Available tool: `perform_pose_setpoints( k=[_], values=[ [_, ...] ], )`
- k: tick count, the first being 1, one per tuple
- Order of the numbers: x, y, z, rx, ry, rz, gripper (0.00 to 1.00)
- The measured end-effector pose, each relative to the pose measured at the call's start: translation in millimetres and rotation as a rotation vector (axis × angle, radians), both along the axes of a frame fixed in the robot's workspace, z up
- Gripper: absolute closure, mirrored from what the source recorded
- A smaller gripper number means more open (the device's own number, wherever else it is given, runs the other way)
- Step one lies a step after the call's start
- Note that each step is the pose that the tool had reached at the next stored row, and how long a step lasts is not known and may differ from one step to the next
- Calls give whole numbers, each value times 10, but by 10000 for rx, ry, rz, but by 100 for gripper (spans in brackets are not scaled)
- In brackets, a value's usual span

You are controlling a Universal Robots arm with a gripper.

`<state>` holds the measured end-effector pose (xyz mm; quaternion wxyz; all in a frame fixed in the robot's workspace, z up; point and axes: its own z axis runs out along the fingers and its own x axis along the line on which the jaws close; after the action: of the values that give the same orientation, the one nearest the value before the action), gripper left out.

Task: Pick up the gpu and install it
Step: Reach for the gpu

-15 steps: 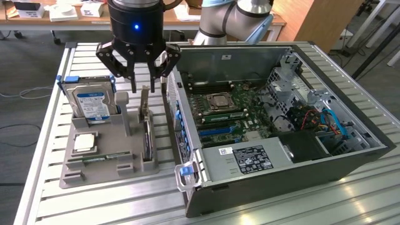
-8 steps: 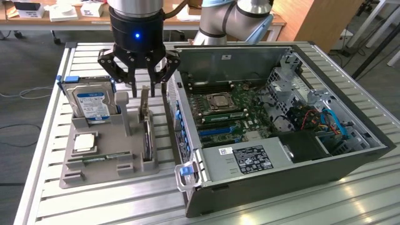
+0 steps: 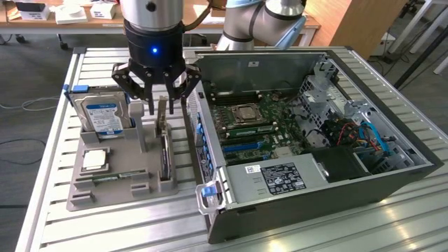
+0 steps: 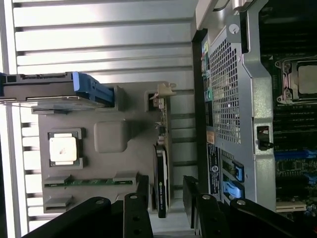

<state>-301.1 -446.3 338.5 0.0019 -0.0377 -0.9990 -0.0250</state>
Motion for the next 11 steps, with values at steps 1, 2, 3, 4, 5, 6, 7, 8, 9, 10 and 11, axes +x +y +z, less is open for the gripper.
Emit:
perform_pose_setpoints(
  k=[1,2,3,4,5,6,7,8,9,10,11],
  values=[
    [0,0,-18,0,-1,0,58],
    [0,0,-37,1,-1,0,58],
    [0,0,-55,1,-1,0,58],
    [0,0,-72,1,0,0,58],
    [0,0,-91,1,-1,0,58],
    [0,0,-110,0,-1,0,58],
    [0,0,-128,1,0,0,58],
    [0,0,-145,0,0,0,58],
    [0,0,-163,0,0,0,58],
    [0,0,-181,0,0,0,58],
    [0,0,-199,0,0,0,58]
  ],
)
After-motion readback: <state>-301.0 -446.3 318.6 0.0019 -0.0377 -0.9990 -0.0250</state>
